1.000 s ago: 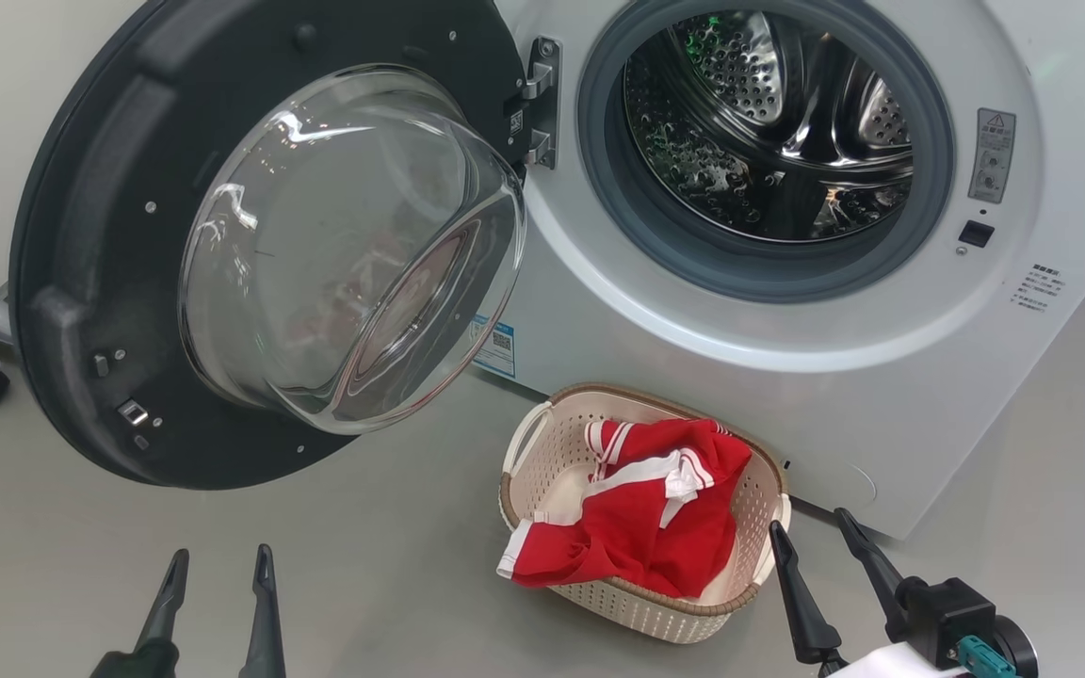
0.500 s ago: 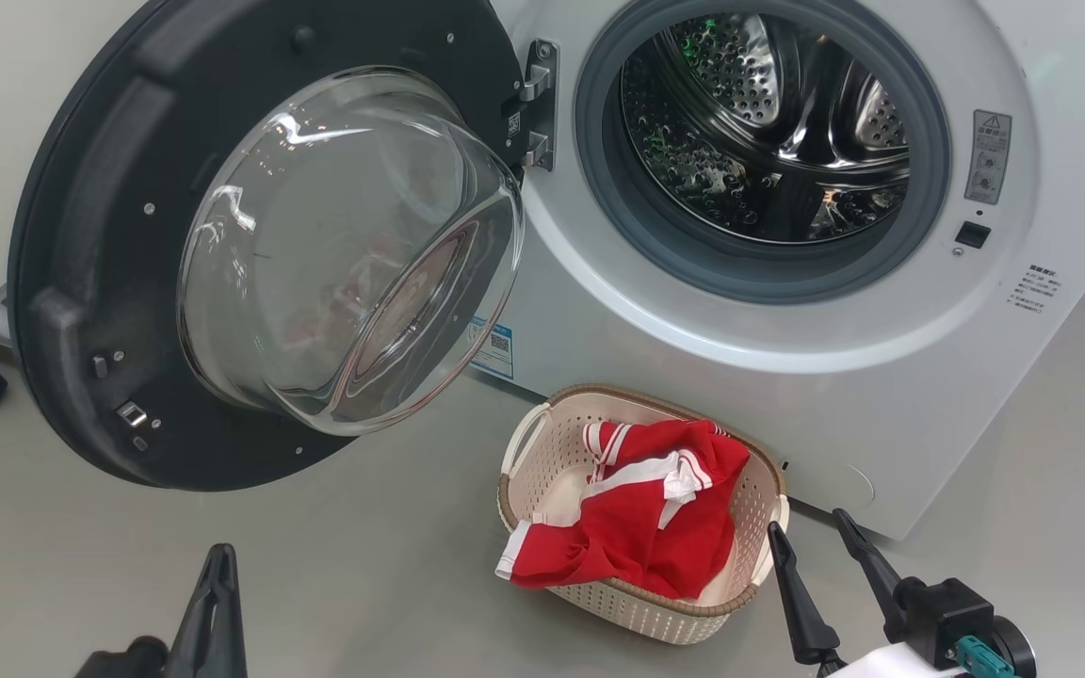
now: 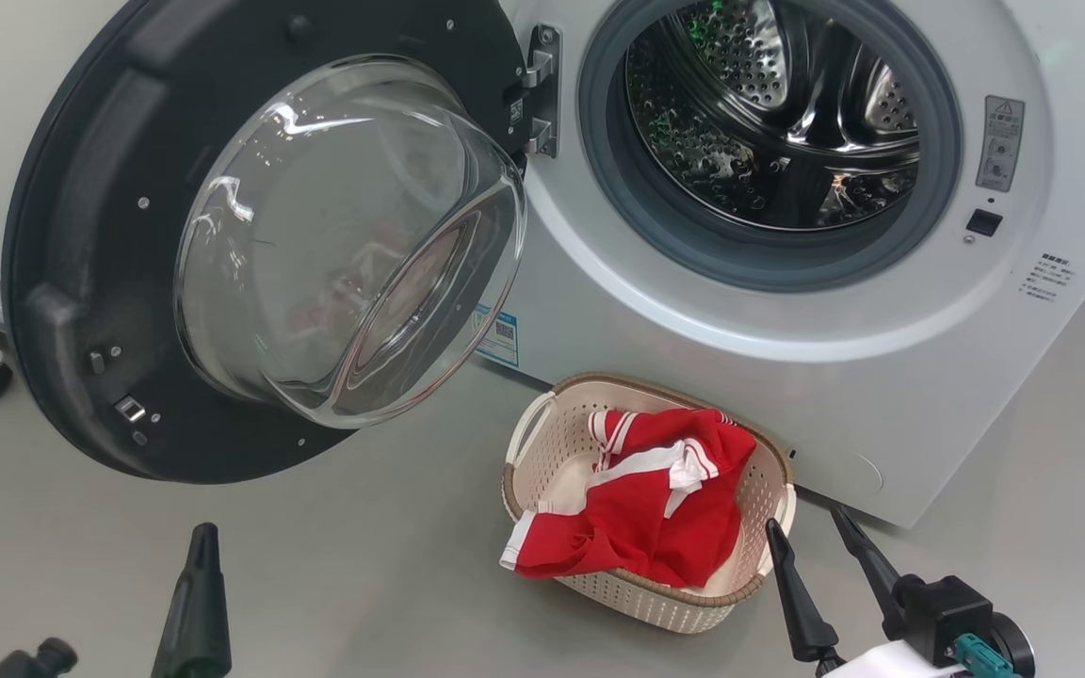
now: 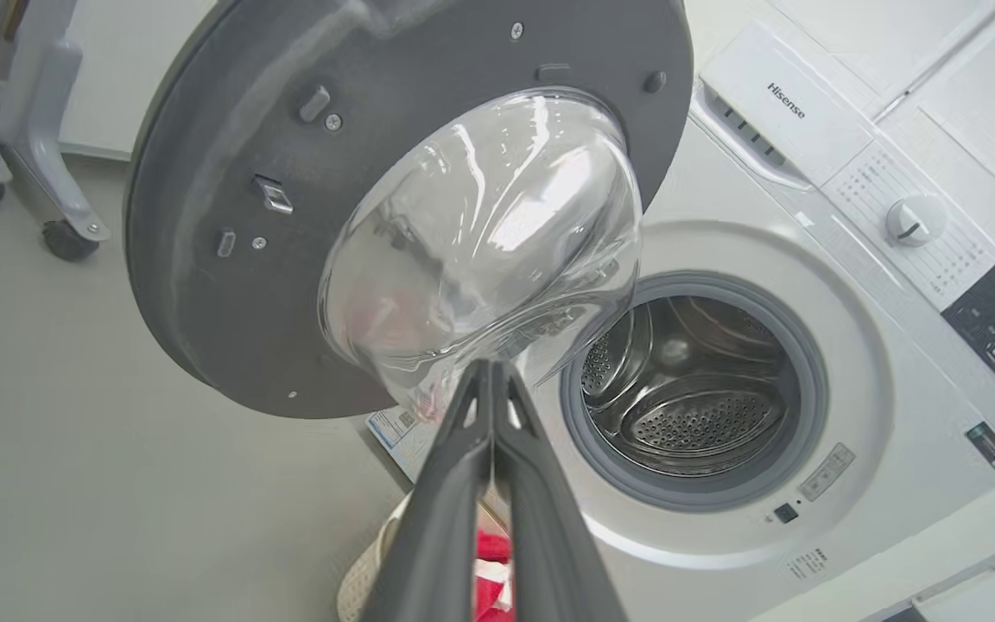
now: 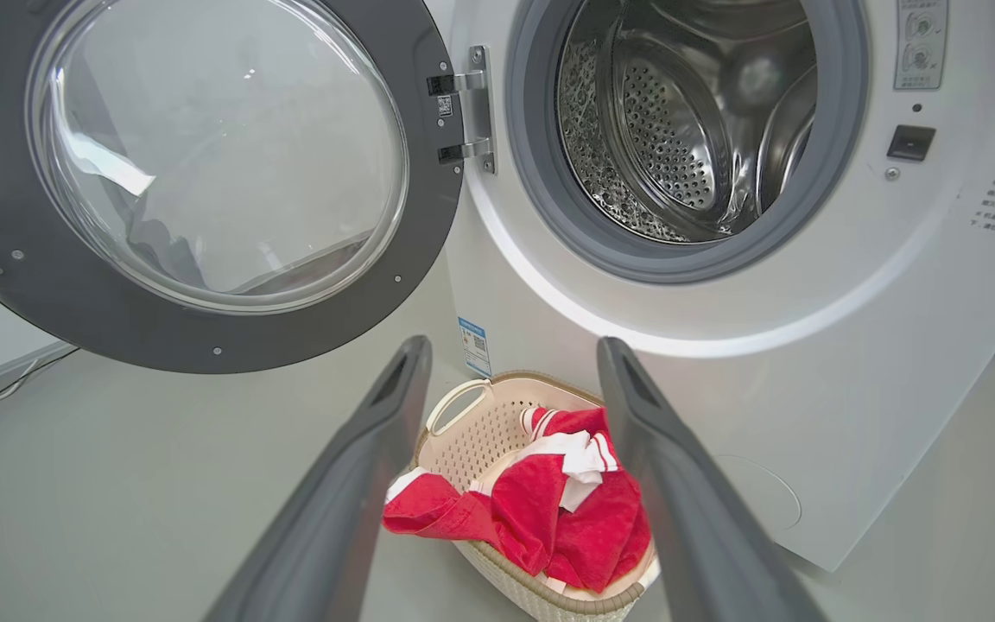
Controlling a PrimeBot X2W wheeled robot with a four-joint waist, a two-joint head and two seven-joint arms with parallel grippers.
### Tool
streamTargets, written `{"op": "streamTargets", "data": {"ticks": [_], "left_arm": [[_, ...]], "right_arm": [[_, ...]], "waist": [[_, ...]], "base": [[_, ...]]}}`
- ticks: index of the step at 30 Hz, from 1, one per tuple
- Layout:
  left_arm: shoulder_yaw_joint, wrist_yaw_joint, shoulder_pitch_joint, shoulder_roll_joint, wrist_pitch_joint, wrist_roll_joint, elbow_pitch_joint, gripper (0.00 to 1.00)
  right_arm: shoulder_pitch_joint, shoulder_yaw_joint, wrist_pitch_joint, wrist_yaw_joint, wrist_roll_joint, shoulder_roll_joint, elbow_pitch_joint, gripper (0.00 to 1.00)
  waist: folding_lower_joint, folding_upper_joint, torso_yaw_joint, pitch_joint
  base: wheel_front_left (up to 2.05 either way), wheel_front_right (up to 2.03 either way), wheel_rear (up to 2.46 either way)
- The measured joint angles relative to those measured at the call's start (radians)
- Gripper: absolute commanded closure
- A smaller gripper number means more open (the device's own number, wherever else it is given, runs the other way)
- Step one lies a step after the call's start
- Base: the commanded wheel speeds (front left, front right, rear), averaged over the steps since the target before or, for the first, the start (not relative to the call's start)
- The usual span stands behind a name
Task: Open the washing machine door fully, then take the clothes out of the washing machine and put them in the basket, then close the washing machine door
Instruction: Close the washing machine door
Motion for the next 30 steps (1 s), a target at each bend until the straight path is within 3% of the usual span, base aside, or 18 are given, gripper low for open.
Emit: {"op": "streamTargets", "data": {"ticks": [7, 12, 21, 30], "left_arm": [[-0.002, -0.028, -0.006, -0.002, -0.04, -0.383, -0.068, 1.0], [0.093, -0.069, -0.013, -0.003, -0.053, -0.599, -0.092, 1.0], [0.294, -0.087, -0.074, -0.002, -0.063, -0.712, -0.086, 1.0], [0.439, -0.084, -0.157, 0.126, 0.001, -0.834, 0.034, 1.0]], "right_arm": [[-0.001, 0.002, 0.0, 0.0, 0.0, 0.0, 0.0, 0.0], [-0.001, 0.0, 0.0, 0.0, 0.0, -0.001, -0.005, 0.0], [-0.008, 0.0, 0.001, 0.0, 0.0, -0.016, -0.011, 0.0], [-0.028, 0.008, 0.018, 0.002, -0.003, -0.025, -0.027, 0.0]], "waist": [[0.0, 0.0, 0.003, 0.008], [0.0, 0.0, 0.004, 0.022], [0.0, 0.0, 0.01, 0.044], [0.0, 0.0, 0.006, 0.073]], "base": [[0.0, 0.0, 0.0], [0.0, 0.0, 0.0], [0.0, 0.0, 0.0], [0.0, 0.0, 0.0]]}}
